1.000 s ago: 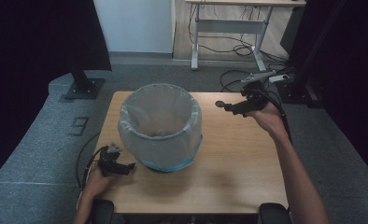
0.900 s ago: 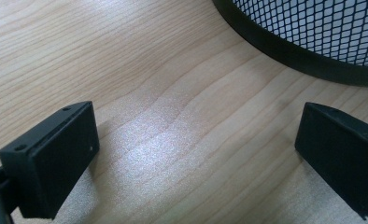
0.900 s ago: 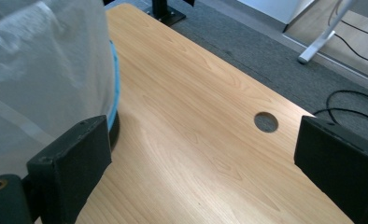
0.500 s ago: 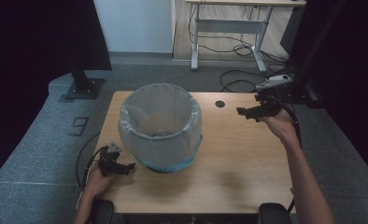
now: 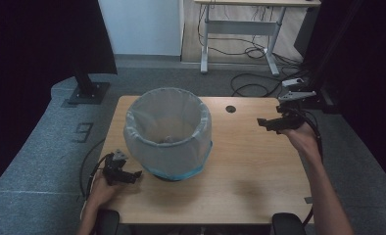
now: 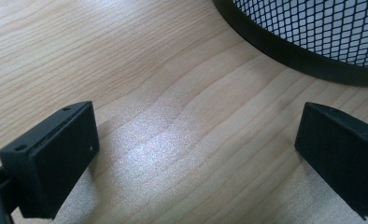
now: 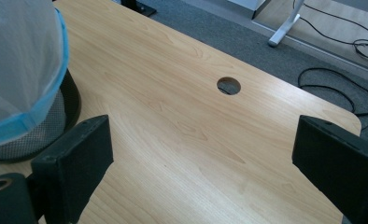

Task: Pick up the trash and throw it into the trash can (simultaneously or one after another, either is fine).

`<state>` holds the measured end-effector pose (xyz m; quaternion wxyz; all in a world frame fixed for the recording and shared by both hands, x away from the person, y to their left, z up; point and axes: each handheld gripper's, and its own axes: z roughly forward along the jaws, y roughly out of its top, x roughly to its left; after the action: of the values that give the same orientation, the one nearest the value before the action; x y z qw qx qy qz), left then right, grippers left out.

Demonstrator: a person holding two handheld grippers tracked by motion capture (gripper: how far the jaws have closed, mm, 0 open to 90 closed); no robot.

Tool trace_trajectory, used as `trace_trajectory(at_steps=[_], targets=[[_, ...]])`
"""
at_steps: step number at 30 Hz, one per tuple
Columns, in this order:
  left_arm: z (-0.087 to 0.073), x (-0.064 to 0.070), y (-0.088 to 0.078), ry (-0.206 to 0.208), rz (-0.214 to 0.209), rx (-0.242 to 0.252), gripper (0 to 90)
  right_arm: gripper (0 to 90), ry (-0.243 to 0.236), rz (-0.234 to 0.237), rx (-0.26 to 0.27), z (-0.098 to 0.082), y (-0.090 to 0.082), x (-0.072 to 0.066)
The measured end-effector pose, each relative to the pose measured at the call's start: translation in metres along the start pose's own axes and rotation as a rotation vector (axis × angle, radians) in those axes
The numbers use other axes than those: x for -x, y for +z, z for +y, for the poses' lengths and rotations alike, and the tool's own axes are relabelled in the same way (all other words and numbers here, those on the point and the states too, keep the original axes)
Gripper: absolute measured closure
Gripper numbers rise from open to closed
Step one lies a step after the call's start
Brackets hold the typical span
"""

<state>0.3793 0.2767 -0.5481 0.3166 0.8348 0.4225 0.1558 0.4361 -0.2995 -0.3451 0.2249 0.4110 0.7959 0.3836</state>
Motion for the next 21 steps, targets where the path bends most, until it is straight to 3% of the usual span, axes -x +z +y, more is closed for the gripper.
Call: trace_trajectory(at_steps=[21], targets=[[0.000, 0.000, 0.000, -0.001, 0.001, 0.000, 0.0, 4.7, 0.020, -0.015, -0.012, -0.041, 0.017, 0.003]])
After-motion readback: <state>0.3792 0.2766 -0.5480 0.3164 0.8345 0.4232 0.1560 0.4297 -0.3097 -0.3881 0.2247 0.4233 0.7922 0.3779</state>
